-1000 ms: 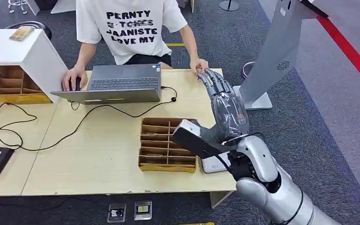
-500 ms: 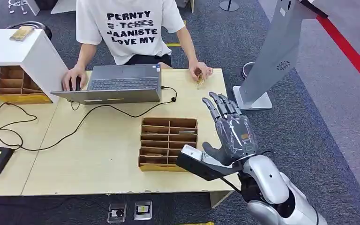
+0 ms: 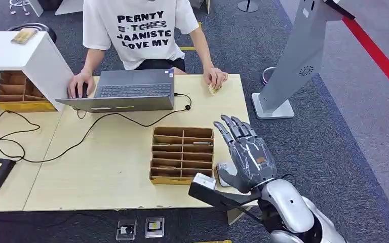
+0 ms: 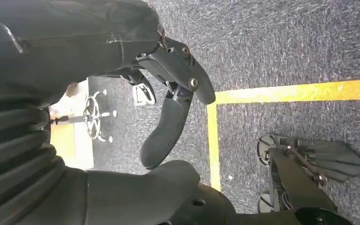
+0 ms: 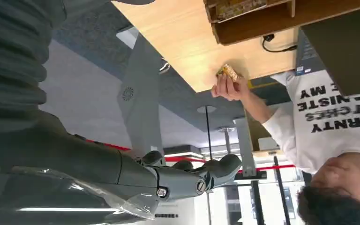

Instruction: Pass the card to the sensor for recognition and then transmit it.

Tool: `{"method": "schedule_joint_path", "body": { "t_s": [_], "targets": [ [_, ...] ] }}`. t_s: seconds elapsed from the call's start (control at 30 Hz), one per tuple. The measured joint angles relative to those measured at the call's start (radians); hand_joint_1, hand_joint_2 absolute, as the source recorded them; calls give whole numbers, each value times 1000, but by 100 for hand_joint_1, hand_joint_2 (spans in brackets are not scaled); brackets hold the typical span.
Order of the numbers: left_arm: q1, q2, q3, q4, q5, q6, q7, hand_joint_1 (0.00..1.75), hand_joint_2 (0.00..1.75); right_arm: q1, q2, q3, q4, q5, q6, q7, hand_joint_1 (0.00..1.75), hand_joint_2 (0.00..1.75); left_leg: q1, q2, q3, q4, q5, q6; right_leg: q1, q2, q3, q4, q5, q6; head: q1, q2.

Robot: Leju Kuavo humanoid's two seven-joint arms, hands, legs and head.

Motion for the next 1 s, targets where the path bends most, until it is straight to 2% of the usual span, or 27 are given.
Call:
{"method": "schedule_joint_path", "body": {
  "t_s": [0.57,1.0],
  "targets": [
    [-1,0,0,0,-14,-11,-12,61,175,14,1,30,47,-89,-2,-41,3,175,0,0,-1,0,0,0,0,-1,0,0,0,0,0,0],
    [-2,0,0,0,-32,-13,-18,61,175,-51,39,31,176,-164,-73,-114,10,175,0,-1,-1,0,0,0,0,-1,0,0,0,0,0,0]
  ]
}}
